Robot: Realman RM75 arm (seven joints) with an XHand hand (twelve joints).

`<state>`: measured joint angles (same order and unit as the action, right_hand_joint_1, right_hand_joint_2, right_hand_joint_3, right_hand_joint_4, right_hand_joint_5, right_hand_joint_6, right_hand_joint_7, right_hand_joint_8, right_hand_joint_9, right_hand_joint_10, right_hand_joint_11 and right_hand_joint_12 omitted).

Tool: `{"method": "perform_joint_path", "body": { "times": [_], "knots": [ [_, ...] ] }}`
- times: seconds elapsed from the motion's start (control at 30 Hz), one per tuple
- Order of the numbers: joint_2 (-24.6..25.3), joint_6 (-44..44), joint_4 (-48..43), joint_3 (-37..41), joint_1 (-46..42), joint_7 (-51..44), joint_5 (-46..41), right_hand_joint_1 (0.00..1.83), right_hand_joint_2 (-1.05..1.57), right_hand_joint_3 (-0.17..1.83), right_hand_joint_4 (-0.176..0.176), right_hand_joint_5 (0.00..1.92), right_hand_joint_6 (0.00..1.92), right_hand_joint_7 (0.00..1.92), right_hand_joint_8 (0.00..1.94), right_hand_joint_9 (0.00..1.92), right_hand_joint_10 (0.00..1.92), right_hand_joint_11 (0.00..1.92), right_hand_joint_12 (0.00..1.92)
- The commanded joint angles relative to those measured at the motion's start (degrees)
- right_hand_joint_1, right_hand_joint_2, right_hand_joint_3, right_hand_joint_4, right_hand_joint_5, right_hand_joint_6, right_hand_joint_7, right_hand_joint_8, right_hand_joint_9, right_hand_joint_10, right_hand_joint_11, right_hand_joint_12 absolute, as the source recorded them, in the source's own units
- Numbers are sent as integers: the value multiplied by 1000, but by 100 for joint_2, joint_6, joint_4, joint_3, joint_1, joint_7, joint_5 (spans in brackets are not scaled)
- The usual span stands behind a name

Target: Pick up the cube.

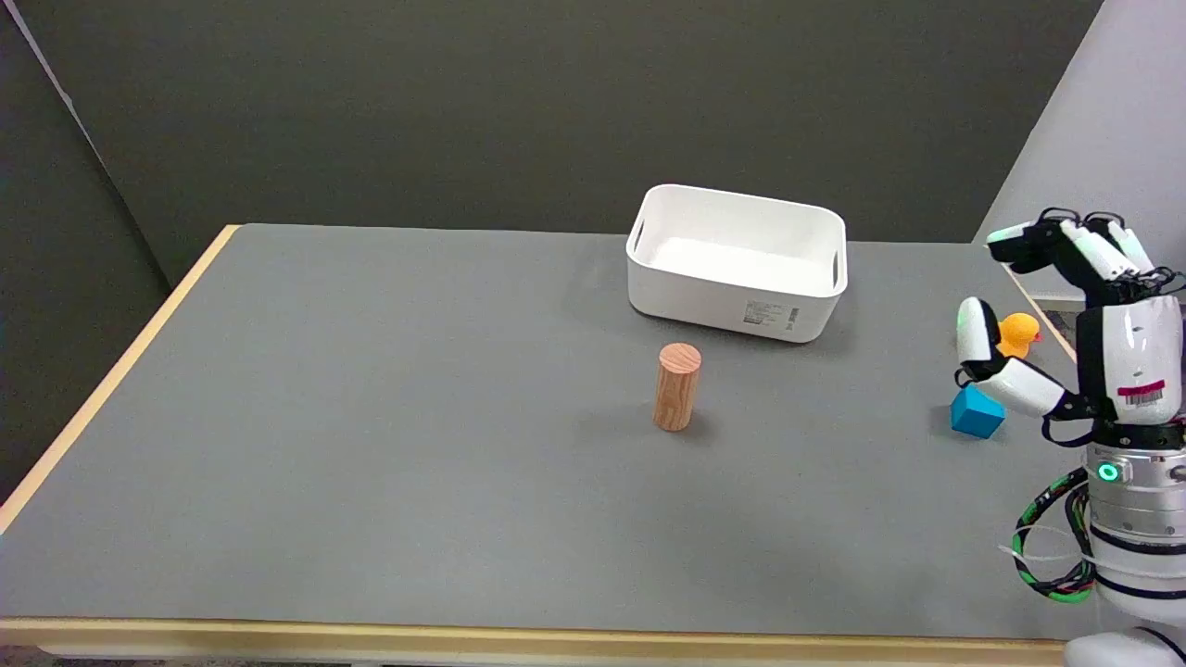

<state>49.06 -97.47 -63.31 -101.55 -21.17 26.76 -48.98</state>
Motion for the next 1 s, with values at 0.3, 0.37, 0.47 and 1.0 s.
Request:
{"method": "perform_joint_path", "body": {
  "times": [0.3,0.37,0.47,1.0],
  "knots": [
    [56,145,221,-6,-918,-540,-1138,713,763,886,-3,475,1034,643,869,575,1246,279,1477],
    [84,158,279,-82,-980,-553,-1358,708,761,886,-3,463,1012,624,836,553,1227,263,1462],
    [108,204,322,-128,-1069,-644,-1695,686,741,898,3,430,912,561,721,480,1145,215,1409],
    [31,1380,498,-575,-847,-863,-2394,694,652,930,1,323,594,411,530,317,942,135,1352]
  ]
}}
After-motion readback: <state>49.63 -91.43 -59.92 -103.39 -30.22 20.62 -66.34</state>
